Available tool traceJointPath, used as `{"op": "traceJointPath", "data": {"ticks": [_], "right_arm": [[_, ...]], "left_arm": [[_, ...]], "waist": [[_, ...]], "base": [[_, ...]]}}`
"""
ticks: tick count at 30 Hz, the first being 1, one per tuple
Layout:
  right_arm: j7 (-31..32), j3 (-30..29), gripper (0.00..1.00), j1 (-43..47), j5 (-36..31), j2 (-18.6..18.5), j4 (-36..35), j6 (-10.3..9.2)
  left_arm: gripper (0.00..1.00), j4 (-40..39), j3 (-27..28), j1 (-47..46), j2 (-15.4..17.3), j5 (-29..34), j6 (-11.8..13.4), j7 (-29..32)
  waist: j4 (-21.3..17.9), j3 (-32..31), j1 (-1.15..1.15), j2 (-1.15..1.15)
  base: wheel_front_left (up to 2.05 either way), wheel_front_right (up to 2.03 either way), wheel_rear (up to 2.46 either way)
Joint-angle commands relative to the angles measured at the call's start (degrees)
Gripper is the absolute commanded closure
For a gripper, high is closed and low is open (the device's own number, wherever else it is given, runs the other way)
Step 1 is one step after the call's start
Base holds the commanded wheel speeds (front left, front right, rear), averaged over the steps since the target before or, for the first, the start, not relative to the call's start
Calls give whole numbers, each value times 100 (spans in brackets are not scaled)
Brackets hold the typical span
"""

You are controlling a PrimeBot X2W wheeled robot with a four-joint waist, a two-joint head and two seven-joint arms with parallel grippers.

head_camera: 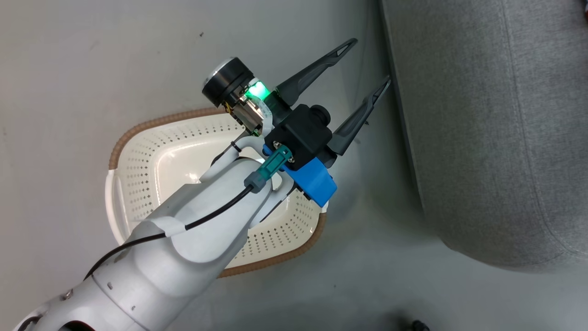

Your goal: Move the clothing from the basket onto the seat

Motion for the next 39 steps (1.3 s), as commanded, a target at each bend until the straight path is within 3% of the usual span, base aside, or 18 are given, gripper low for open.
{"op": "traceJointPath", "data": {"ticks": [1, 18, 31, 39], "right_arm": [[-2, -8, 0, 141, -47, 15, -43, 3], [-2, 152, 0, 2137, 23, 542, -1723, 2], [-2, 1473, 0, 3299, 199, 1095, -2708, 3], [-1, 2106, 0, 3620, 181, 1141, -2857, 3]], "left_arm": [[0, 18, 7, 15, -15, -3, 9, -19], [0, -169, 537, 937, -54, -144, 144, -52], [0, -586, 1687, 2220, 53, -87, 337, -48], [0, -755, 2596, 2851, 53, 64, 458, -49]], "waist": [[2, -87, 0, 0], [183, -1481, 0, 0], [744, -2598, 0, 0], [1127, -3030, 0, 0]], "base": [[0, 0, 0], [0, 0, 0], [0, 0, 0], [0, 0, 0]]}}
